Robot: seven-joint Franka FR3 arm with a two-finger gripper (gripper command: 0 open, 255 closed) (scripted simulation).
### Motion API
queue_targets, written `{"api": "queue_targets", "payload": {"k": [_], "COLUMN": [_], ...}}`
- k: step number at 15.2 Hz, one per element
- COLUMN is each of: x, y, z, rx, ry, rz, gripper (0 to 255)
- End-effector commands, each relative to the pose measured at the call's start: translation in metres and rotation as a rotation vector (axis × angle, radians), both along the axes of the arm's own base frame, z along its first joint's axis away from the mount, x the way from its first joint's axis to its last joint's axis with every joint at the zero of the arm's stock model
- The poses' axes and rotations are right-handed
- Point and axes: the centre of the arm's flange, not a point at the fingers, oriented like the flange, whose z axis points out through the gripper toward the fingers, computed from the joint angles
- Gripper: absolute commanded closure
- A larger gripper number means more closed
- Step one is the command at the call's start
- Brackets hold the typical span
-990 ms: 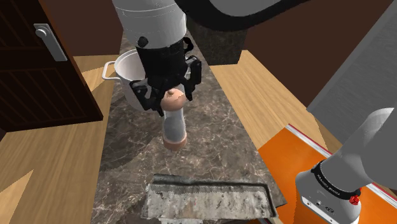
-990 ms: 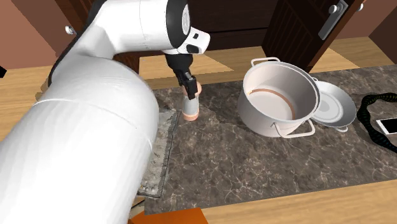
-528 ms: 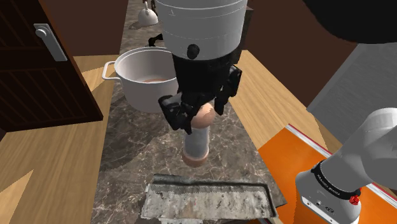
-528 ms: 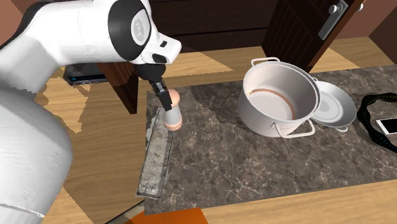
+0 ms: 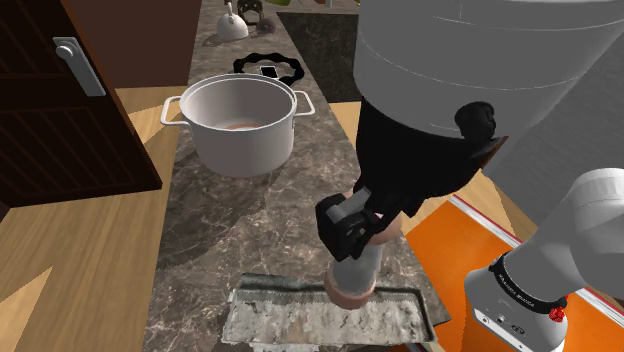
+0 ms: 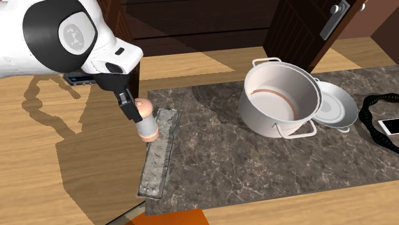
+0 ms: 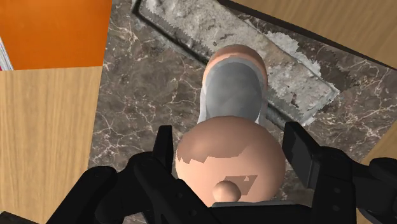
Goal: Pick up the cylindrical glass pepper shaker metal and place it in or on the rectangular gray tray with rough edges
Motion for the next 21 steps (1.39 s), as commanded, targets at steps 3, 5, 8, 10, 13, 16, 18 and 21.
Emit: {"api": "queue_targets", "payload": {"k": [3,5,8,10,13,16,18,21], "x": [-0.006,-0.006,-0.006,-0.006,-0.006,-0.006,-0.006,-0.006], "y": [-0.002,-0.002,-0.002,-0.002,-0.002,-0.002,-0.002,-0.002], "z": [-0.018,-0.029,-0.044,-0.055,-0.071,-0.087,-0.097,-0.113], "rx": [0.0,0.0,0.0,0.0,0.0,0.0,0.0,0.0], "ry": [0.001,0.001,0.001,0.001,0.001,0.001,0.001,0.001], "rz": [-0.001,-0.001,-0.001,-0.001,-0.001,-0.001,-0.001,-0.001], "gripper": [255,255,255,255,255,255,255,255]}}
